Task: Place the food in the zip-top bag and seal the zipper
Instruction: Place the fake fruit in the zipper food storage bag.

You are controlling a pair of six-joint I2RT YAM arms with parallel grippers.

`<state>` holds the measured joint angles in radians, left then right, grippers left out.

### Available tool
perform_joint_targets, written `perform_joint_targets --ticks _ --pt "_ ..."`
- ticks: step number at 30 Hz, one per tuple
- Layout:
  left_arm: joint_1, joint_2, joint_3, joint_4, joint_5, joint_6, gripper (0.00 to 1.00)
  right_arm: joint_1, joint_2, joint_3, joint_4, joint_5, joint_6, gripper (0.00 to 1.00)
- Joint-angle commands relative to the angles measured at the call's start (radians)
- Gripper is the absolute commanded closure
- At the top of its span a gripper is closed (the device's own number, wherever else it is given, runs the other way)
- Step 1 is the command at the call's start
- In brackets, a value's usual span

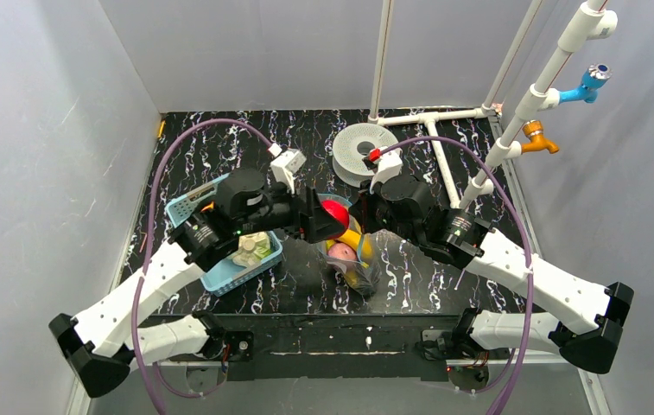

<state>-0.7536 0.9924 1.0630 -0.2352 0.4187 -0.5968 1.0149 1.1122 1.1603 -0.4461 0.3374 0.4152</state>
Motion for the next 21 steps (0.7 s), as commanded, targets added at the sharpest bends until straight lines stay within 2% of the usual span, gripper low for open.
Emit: perform_joint_targets --ticks 1,3,5,10,13,21 --pt "-0.051 0.082 0.101 -0.280 -0.317 0.062 0.42 0.005 -0.026 0.025 0.044 -0.001 0.001 0.99" --pt "-0.054 0.115 0.102 -0.268 -0.281 0.043 0.39 0.006 -0.023 0.028 0.045 -0.004 0.001 0.99" --pt "-0.063 0.144 0.121 -0.282 -0.304 0.042 0.37 0.005 -0.021 0.031 0.046 -0.006 0.002 0.99" --pt "-0.106 0.195 0.197 -0.357 -0.486 0.035 0.27 0.005 -0.023 0.029 0.047 -0.010 0.004 0.99" --pt "-0.141 0.274 0.301 -0.486 -0.638 0.026 0.21 0.005 -0.020 0.030 0.049 -0.009 0.004 0.99" --pt "-0.153 0.348 0.375 -0.526 -0.692 -0.004 0.06 0.005 -0.022 0.025 0.049 -0.005 0.005 0.99"
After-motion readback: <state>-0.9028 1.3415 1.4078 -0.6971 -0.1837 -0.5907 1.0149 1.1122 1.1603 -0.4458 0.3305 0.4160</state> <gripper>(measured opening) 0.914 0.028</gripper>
